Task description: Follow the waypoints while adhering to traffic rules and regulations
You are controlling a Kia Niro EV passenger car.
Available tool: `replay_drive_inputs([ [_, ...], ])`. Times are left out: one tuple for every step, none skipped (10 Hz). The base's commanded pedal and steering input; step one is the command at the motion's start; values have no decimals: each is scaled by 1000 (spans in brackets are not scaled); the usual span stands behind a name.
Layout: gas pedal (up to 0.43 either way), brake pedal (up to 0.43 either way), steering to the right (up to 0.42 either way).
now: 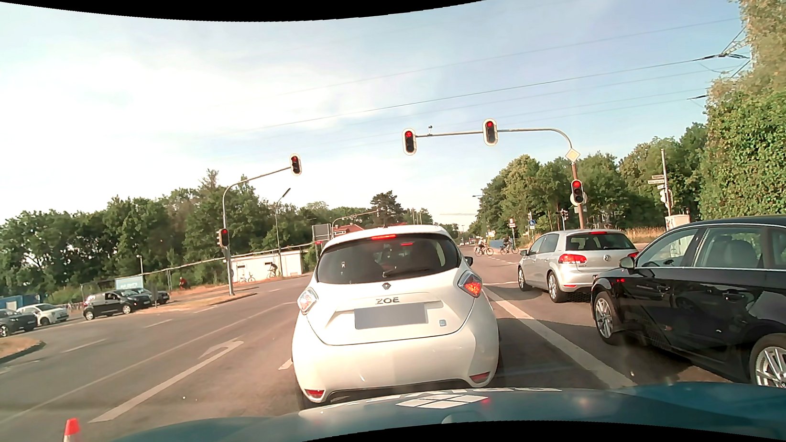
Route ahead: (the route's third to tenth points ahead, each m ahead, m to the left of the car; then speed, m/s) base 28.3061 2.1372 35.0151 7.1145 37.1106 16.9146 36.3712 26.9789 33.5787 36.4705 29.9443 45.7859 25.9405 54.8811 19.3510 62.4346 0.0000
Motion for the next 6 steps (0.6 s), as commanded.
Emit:
replay_drive_inputs([
  [0, 207, 5],
  [0, 207, 5],
  [0, 207, 5],
  [0, 207, 5],
  [0, 207, 5],
  [0, 207, 5],
])
